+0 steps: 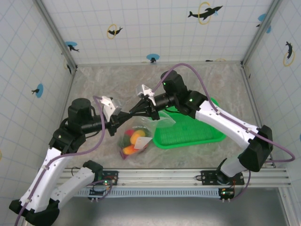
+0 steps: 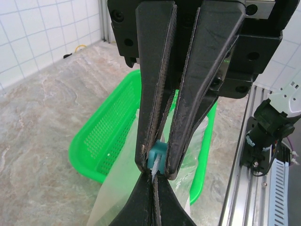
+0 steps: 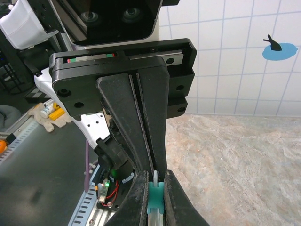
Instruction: Place the food in the zip-top bag and seal the zipper
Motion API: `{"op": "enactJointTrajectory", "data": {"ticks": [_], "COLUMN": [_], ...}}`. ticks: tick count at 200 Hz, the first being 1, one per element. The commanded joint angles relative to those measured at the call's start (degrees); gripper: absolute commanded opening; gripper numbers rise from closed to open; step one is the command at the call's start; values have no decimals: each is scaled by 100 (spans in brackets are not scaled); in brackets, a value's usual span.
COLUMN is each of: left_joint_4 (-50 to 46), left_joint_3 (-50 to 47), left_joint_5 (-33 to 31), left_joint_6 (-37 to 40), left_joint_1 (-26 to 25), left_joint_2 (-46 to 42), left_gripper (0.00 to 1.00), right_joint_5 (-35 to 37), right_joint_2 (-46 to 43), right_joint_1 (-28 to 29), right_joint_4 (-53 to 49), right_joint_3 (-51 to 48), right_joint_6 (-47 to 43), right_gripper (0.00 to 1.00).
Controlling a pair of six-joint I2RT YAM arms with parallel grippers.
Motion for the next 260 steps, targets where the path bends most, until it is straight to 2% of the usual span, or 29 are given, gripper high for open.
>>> {"op": "enactJointTrajectory", "data": {"ticks": [1,28,126,201,245,260], "left_joint_4": [114,300,651,961,866,866], "left_joint_3": [166,123,113,-70,-116,-116], "left_joint_5": [-56,-206,-832,-3091,-4036,-4308], "left_joint_6": [106,59,149,61,53,44], "left_joint_1": [30,31,31,31,29,30], "left_joint_2": [-79,-181,-384,-715,-746,-759], "left_gripper": [0,0,0,0,0,0], "right_joint_5": [-60,56,868,2565,3407,3591], "right_joint_2": [-156,-251,-614,-1211,-1662,-1900], "right_joint_1": [-35,-77,-246,-305,-282,-280], "right_joint_4": [92,58,-305,-600,-688,-618], "right_joint_3": [-104,-268,-715,-1365,-1926,-2213], "right_joint_6": [73,81,-201,-421,-373,-287], "right_gripper": [0,4,3,2,1,5]}}
